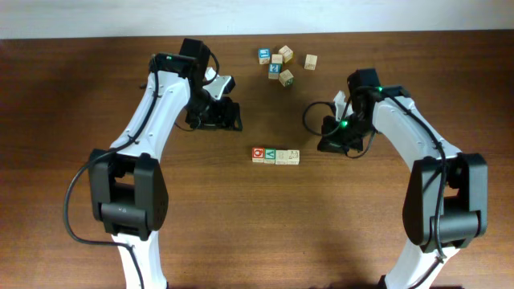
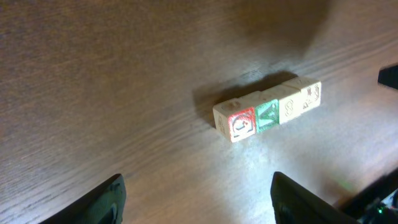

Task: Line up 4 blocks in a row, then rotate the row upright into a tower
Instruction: 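Lower the right gripper beside the block row and nudge the end block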

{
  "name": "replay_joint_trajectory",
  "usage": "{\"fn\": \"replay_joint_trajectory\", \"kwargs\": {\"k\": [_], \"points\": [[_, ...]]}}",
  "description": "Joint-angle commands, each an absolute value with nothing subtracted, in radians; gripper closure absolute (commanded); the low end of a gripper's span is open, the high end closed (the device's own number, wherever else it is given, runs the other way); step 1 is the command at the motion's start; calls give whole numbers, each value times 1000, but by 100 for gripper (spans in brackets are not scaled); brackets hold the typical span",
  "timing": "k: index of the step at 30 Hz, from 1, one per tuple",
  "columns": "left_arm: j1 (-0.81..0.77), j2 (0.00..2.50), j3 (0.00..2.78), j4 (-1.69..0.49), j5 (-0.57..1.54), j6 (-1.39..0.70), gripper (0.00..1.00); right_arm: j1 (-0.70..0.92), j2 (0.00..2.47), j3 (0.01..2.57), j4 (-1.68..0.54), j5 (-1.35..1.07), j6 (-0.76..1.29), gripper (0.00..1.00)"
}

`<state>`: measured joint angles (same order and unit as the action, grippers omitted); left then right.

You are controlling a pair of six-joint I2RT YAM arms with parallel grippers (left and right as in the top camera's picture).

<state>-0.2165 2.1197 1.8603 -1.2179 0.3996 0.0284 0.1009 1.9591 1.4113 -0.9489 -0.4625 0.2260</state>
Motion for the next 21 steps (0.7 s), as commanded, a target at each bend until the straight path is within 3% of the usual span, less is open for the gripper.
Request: {"fn": "replay_joint_trajectory", "kwargs": {"k": [1,4,9,15,16,18,20,21], "points": [[-215,2134,1850,-1193,357,-38,30,105,1971,1390,-933,-515,161,93],[-212,2134,1850,-1175,325,-106,31,118,1972,1379,-897,-527,161,94],[-212,2143,1850,-1143,325,-172,46,119,1972,1293,-782,-533,161,94],[-213,2200,1837,-1137,323,-302,52,120,1972,1216,-658,-580,170,94],[-213,2200,1828,-1136,307,-300,56,120,1972,1211,-653,-580,172,95],[-206,2200,1818,-1139,228,-247,75,120,1972,1206,-653,-580,172,95],[-178,2199,1818,-1132,241,-146,100,119,1972,1206,-652,-585,172,95],[-167,2194,1818,-1132,268,-105,100,112,1971,1209,-651,-604,172,95]]}}
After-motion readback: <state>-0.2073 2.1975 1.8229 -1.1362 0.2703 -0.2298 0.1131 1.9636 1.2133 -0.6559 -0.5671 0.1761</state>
